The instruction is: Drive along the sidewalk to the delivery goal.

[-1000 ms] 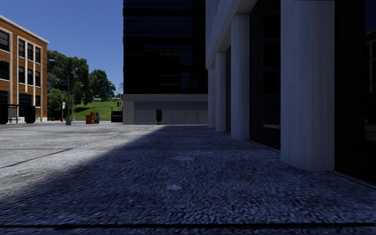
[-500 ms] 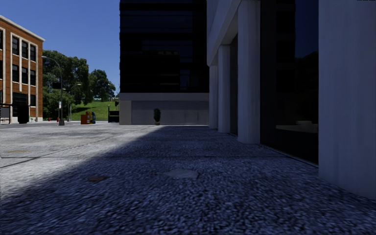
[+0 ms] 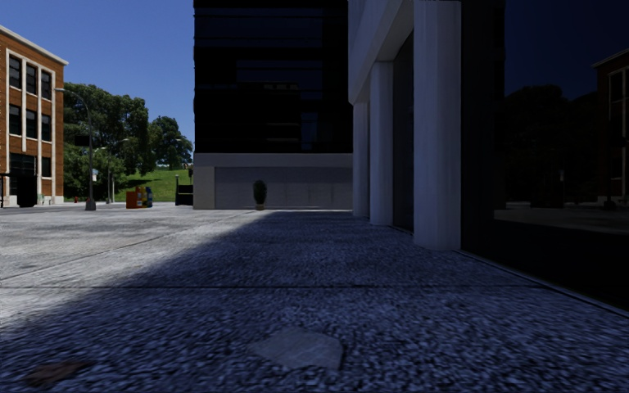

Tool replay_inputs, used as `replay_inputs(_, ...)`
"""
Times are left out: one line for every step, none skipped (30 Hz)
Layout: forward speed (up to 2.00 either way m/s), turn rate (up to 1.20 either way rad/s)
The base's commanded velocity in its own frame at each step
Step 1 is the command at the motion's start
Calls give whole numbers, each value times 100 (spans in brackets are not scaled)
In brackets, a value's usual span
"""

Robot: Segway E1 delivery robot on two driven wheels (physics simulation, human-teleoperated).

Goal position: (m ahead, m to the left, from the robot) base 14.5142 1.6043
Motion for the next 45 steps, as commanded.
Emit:
replay_inputs(200, 0)
replay_inputs(200, 0)
replay_inputs(200, 0)
replay_inputs(200, 0)
replay_inputs(200, 0)
replay_inputs(200, 0)
replay_inputs(200, 0)
replay_inputs(200, 0)
replay_inputs(200, 0)
replay_inputs(200, 0)
replay_inputs(200, 0)
replay_inputs(200, 0)
replay_inputs(200, 0)
replay_inputs(200, 0)
replay_inputs(200, 0)
replay_inputs(200, 0)
replay_inputs(200, 0)
replay_inputs(200, 0)
replay_inputs(200, 0)
replay_inputs(200, 0)
replay_inputs(200, 0)
replay_inputs(200, 0)
replay_inputs(200, 0)
replay_inputs(200, 0)
replay_inputs(200, 0)
replay_inputs(200, 0)
replay_inputs(200, 0)
replay_inputs(200, 0)
replay_inputs(200, 0)
replay_inputs(200, 0)
replay_inputs(200, 0)
replay_inputs(200, 0)
replay_inputs(200, 0)
replay_inputs(200, 0)
replay_inputs(200, 0)
replay_inputs(200, 0)
replay_inputs(200, 0)
replay_inputs(200, 0)
replay_inputs(200, 0)
replay_inputs(200, 0)
replay_inputs(200, 0)
replay_inputs(200, 0)
replay_inputs(200, 0)
replay_inputs(200, 0)
replay_inputs(200, 0)
